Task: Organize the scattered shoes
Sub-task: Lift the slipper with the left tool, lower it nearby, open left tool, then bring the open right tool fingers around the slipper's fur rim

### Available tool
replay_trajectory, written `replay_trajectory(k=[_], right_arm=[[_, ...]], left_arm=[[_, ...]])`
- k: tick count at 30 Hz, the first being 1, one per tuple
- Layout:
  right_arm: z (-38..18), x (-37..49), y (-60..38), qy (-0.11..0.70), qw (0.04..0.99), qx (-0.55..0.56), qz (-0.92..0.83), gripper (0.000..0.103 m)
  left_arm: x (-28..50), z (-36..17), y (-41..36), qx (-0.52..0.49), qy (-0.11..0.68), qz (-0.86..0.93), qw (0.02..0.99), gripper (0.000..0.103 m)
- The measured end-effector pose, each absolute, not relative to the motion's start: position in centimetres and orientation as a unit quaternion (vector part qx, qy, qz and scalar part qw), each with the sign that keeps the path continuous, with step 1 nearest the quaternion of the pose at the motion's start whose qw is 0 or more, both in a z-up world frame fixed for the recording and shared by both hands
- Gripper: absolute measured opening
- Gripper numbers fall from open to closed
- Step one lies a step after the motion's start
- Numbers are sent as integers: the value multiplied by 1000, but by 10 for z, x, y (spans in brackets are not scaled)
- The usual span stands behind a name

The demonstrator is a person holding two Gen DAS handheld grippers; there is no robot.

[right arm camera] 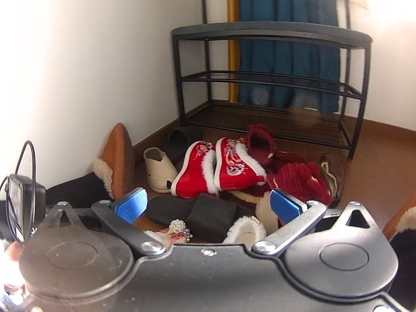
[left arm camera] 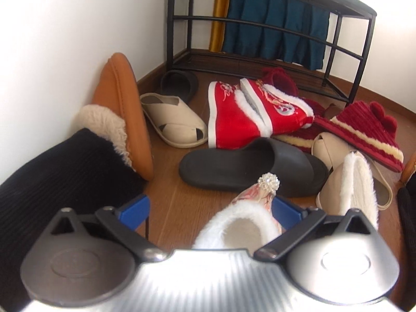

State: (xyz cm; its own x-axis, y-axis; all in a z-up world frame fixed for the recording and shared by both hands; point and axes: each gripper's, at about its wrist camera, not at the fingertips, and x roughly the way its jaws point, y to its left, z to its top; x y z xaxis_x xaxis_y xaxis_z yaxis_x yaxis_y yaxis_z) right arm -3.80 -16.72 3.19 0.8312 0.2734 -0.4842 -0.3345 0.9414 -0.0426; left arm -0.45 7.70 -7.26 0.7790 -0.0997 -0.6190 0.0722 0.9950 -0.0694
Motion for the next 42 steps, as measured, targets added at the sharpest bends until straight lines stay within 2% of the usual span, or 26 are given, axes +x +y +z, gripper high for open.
replay_trajectory(k=[5, 8, 9, 10, 12, 14, 15, 16, 20, 21, 23, 25, 27, 29, 30, 31, 33, 35, 36, 37, 42], right_arm=[[15, -14, -130, 248, 921, -191, 232, 103], [-4, 9, -113, 282, 894, -199, 285, 101], [-11, 16, -106, 293, 887, -199, 297, 89], [-20, 25, -96, 308, 876, -200, 311, 69], [-34, 37, -82, 332, 863, -207, 320, 52], [-47, 42, -72, 351, 845, -222, 337, 58], [-55, 44, -63, 364, 829, -236, 353, 84], [-60, 43, -60, 366, 823, -243, 360, 98], [-69, 35, -41, 338, 802, -300, 390, 97], [-72, 35, -36, 337, 795, -315, 393, 93], [-77, 39, -29, 345, 782, -333, 399, 73], [-88, 44, -19, 361, 761, -355, 405, 33], [-100, 49, -10, 370, 746, -380, 402, 18], [-107, 56, -6, 373, 742, -389, 400, 19], [-112, 59, -3, 375, 739, -394, 398, 23], [-114, 62, -1, 376, 737, -398, 397, 32], [-119, 64, 5, 370, 730, -415, 398, 39], [-122, 65, 10, 362, 723, -433, 397, 55], [-123, 65, 12, 356, 720, -441, 400, 69], [-123, 65, 13, 352, 717, -446, 403, 73], [-137, 79, 21, 364, 689, -482, 400, 63]], left_arm=[[-25, -49, 93, -40, 290, -32, 956, 102], [-40, -41, 103, -45, 275, -19, 960, 102], [-43, -40, 105, -44, 277, -18, 960, 102], [-46, -39, 107, -43, 278, -17, 959, 102], [-48, -39, 111, -48, 281, -18, 958, 102], [-48, -38, 113, -51, 282, -14, 958, 102], [-48, -38, 115, -54, 282, -13, 958, 102], [-48, -37, 117, -57, 279, -12, 959, 102], [-46, -35, 123, -60, 271, -5, 961, 102], [-45, -35, 124, -59, 270, -4, 961, 102], [-43, -35, 127, -56, 271, -3, 961, 102], [-38, -35, 131, -57, 271, -3, 961, 102], [-36, -36, 135, -61, 270, 2, 961, 102], [-35, -36, 138, -64, 267, 4, 962, 102], [-34, -37, 138, -63, 265, 4, 962, 102], [-33, -37, 137, -61, 266, 3, 962, 102], [-31, -38, 135, -58, 267, -4, 962, 102], [-30, -38, 130, -52, 265, -13, 963, 102], [-29, -38, 129, -50, 264, -16, 963, 102], [-28, -38, 127, -49, 264, -20, 963, 102], [-26, -36, 121, -44, 262, -28, 964, 102]])
